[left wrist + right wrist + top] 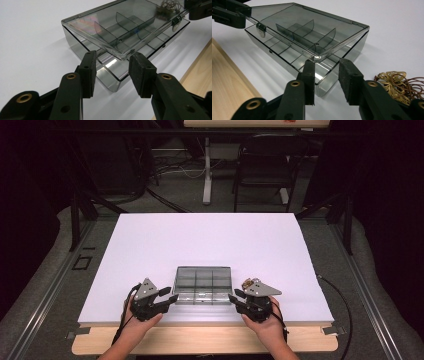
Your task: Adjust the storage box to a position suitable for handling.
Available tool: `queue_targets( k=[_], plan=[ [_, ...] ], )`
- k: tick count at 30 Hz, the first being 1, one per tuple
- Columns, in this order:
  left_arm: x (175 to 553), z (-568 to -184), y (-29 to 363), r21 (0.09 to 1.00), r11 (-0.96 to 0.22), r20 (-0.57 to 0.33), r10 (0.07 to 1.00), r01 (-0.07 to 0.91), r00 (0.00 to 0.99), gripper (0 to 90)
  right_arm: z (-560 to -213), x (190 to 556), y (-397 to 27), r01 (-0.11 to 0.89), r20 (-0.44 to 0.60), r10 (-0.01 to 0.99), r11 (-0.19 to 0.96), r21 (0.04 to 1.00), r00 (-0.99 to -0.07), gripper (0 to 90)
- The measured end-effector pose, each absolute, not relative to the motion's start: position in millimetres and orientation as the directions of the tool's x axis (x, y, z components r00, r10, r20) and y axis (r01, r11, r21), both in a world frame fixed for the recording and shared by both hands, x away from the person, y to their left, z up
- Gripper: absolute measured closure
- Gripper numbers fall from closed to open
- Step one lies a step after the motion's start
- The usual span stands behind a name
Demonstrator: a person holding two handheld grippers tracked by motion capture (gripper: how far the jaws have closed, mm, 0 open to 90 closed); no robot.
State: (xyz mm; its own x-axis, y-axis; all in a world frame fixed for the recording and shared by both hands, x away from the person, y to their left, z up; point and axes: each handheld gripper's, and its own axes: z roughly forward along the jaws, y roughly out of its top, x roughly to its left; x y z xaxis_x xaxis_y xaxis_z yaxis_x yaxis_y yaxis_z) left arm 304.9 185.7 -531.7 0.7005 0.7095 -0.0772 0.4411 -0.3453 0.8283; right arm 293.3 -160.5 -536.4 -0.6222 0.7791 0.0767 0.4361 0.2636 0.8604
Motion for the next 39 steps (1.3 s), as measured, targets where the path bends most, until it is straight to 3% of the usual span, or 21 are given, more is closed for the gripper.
queue_targets(
  k=[8,21,39],
  plan=[
    [312.2,-527.5,185.2,0.837,-0.339,-0.066,0.716,0.429,0.695,56.7,-535.8,301.1,-158.1,0.417,0.084,0.787,0.230,0.879,-0.611,61.4],
    [315.5,-510.3,179.5,0.852,-0.356,-0.030,0.699,0.385,0.714,57.5,-518.6,306.8,-156.2,0.404,0.079,0.772,0.240,0.883,-0.631,63.6],
    [326.3,-496.7,178.5,0.857,-0.327,-0.048,0.720,0.399,0.692,63.2,-505.4,315.7,-155.6,0.403,0.086,0.788,0.215,0.890,-0.609,69.3]
  ],
)
